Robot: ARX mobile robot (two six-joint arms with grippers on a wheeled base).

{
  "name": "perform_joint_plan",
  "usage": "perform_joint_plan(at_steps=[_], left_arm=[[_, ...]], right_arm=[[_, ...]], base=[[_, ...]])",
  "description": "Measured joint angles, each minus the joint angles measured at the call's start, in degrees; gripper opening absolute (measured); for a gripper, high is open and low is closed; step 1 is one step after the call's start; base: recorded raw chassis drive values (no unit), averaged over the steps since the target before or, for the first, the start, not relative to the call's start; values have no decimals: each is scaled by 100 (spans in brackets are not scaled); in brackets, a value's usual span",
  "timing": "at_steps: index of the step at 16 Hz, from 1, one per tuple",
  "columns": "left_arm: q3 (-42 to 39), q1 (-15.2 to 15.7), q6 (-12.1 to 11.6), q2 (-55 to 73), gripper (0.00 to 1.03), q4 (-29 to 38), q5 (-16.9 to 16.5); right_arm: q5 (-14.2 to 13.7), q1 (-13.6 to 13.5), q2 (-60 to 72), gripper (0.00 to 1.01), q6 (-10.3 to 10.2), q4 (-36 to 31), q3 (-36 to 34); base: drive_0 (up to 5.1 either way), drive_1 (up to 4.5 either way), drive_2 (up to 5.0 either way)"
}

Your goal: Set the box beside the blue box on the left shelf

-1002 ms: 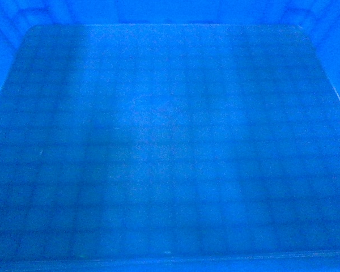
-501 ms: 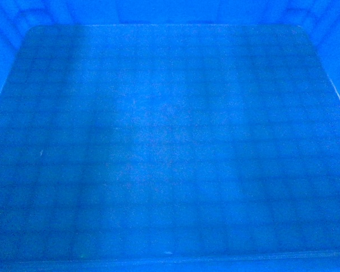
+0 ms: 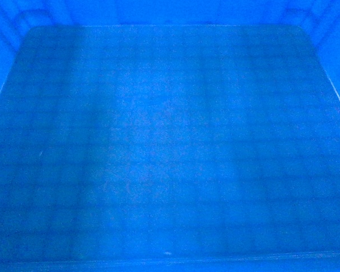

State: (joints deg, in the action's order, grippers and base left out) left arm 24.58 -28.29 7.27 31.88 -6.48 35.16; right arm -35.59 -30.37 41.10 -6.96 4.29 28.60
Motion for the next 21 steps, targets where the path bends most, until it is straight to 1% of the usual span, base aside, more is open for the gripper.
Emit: perform_joint_plan(at_steps=[21], left_arm=[[0,-2,0,0,9,4,0]], right_arm=[[-2,0,-2,12,0,-4,0]], base=[[0,407,-408]])
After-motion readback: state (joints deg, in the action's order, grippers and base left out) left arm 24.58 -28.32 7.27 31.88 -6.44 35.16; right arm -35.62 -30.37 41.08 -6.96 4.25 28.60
